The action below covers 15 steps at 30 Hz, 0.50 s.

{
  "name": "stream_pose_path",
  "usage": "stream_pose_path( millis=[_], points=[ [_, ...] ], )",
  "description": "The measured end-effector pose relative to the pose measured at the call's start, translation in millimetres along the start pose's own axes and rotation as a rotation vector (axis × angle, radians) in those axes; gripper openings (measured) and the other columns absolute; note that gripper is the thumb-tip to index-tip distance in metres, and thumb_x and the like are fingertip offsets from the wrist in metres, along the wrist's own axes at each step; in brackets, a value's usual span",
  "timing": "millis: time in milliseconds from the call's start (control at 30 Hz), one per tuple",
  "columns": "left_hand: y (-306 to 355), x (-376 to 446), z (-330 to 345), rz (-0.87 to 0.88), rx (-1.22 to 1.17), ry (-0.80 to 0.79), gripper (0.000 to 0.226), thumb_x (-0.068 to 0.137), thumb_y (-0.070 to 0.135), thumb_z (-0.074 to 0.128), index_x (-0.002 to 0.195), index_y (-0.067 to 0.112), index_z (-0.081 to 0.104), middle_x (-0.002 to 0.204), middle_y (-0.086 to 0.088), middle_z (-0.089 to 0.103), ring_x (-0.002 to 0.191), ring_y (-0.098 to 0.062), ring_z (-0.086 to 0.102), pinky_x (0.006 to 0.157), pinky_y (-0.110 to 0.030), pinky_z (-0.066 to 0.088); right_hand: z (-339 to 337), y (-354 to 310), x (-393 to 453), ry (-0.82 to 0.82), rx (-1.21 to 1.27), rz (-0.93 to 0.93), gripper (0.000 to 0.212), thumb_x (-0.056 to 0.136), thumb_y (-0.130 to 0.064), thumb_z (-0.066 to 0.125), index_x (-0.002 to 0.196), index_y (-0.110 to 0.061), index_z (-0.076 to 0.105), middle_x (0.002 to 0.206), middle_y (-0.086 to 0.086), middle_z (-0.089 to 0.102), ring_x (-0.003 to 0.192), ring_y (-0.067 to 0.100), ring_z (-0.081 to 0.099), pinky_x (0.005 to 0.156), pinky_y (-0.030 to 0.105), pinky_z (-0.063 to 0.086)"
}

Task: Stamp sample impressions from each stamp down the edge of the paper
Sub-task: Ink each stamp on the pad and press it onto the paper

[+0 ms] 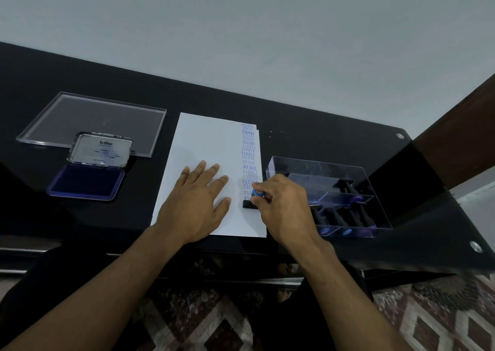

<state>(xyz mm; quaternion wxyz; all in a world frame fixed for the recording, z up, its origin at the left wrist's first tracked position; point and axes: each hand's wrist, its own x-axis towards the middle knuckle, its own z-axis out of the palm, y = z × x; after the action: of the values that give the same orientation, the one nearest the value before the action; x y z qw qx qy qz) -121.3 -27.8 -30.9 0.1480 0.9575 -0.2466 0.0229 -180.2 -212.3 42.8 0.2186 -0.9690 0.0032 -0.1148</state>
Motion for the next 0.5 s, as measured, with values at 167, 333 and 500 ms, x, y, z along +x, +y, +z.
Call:
stream_pose_path(
  millis=[167,333,500],
  points=[
    [0.4,1.3,-0.3,-0.003,-0.006,-0.007,0.077,0.091,0.064,0.007,0.154,0.030,0.037,0.166,0.002,0.022,0.155,-0.021,0.008,0.127,-0.045,0.007,-0.3,2.1,0.6,0.018,0.000,-0.023,0.025,0.085,-0.014,0.075,0.110,-0.011,0.075,0.100,0.006,0.069,0.089,0.019,0.064,0.088,0.037,0.054],
    [0.6,0.3,-0.6,-0.003,-0.012,0.000,0.077,0.091,0.064,0.008,0.153,0.029,0.039,0.166,0.001,0.024,0.155,-0.021,0.010,0.126,-0.046,0.008,-2.0,1.9,2.4,-0.008,-0.015,-0.018,0.025,0.086,-0.014,0.074,0.111,-0.010,0.075,0.101,0.007,0.069,0.091,0.020,0.064,0.091,0.035,0.052],
    [0.2,0.7,-1.0,-0.010,-0.003,-0.013,0.073,0.093,0.063,0.012,0.154,0.030,0.037,0.167,0.002,0.021,0.156,-0.020,0.008,0.127,-0.045,0.007,-3.3,0.2,3.1,-0.032,-0.033,0.000,0.024,0.088,-0.017,0.073,0.112,-0.012,0.075,0.103,0.006,0.068,0.094,0.019,0.063,0.092,0.032,0.051]
  ],
)
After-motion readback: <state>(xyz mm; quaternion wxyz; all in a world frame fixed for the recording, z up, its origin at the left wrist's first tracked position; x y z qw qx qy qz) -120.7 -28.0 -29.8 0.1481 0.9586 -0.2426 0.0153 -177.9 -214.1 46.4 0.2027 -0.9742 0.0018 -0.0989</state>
